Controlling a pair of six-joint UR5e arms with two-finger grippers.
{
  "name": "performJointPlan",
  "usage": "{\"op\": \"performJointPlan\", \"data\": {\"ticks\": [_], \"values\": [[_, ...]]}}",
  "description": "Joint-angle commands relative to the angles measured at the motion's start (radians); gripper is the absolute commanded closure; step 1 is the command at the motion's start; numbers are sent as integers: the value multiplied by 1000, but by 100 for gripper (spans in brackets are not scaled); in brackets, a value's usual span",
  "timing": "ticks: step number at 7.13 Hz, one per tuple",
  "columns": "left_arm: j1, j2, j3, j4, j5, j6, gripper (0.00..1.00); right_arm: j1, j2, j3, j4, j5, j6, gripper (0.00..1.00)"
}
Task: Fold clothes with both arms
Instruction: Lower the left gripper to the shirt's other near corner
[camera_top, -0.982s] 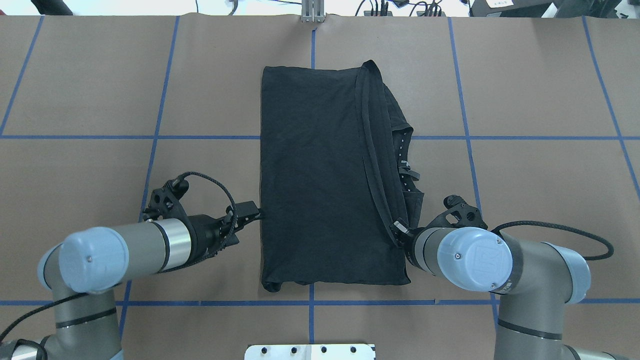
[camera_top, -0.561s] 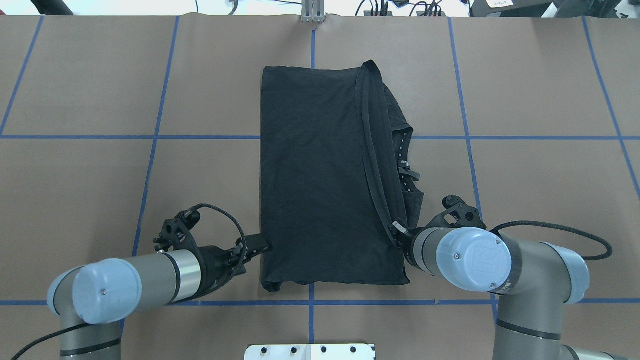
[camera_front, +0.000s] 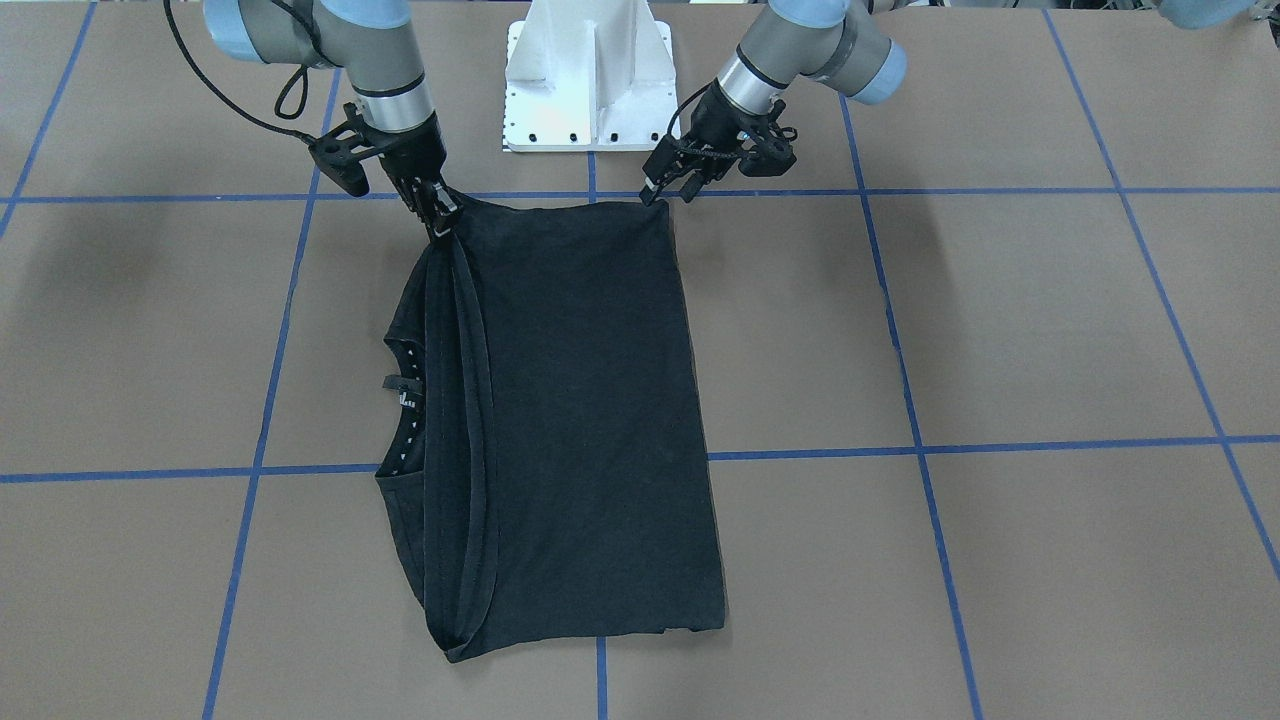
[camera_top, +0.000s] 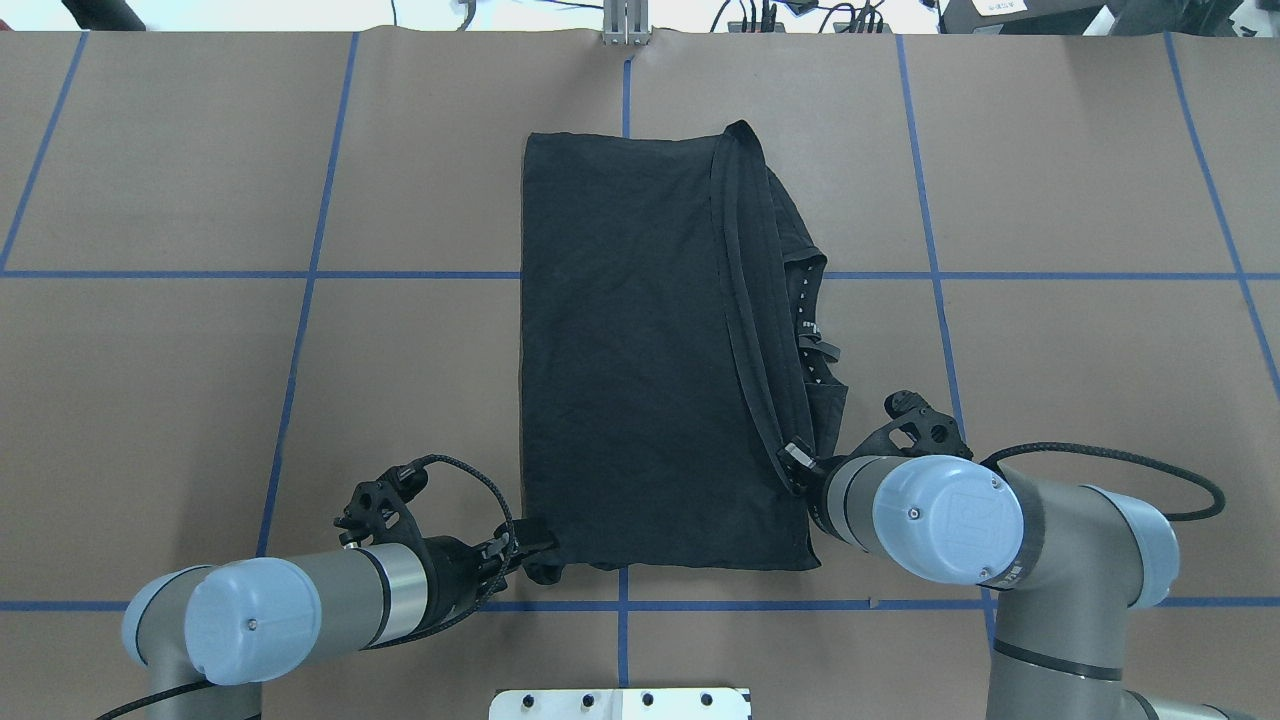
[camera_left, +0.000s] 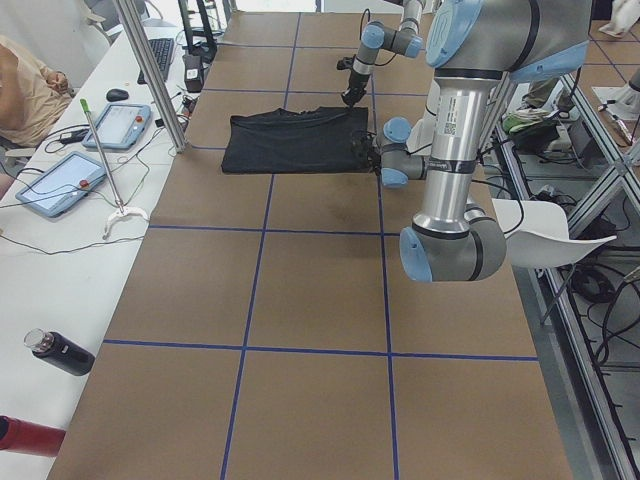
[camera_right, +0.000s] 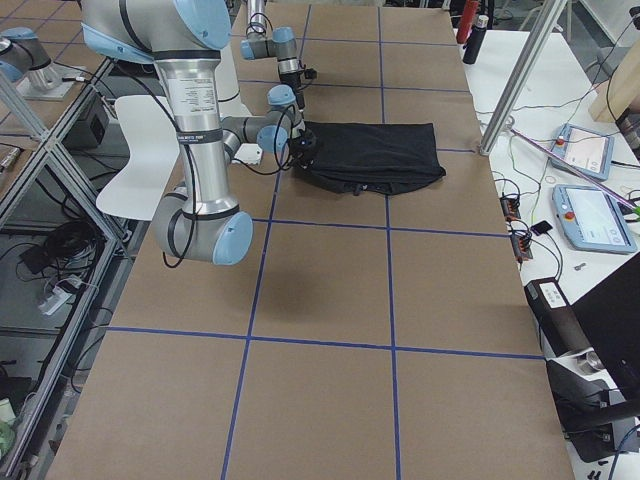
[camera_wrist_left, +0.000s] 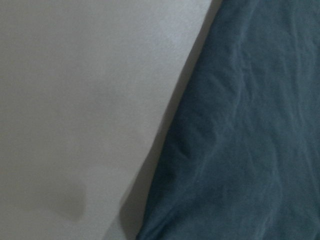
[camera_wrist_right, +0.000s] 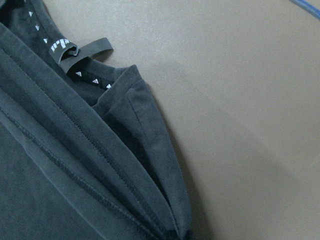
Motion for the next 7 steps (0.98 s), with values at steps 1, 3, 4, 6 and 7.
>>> {"op": "performJointPlan", "data": {"ticks": [1,3,4,6,7], "values": [[1,-15,16,6,0,-1,37,1,-2,0,0,0,0,100],[1,-16,15,6,0,-1,46,1,-3,-2,2,0,1,100],[1,-21,21,6,0,-3,46,1,-3,-2,2,0,1,100],[1,-26,19,6,0,-21,48,1,-3,-2,2,0,0,100],[1,-29,19,6,0,-23,62,1,-3,0,2,0,0,100]]}}
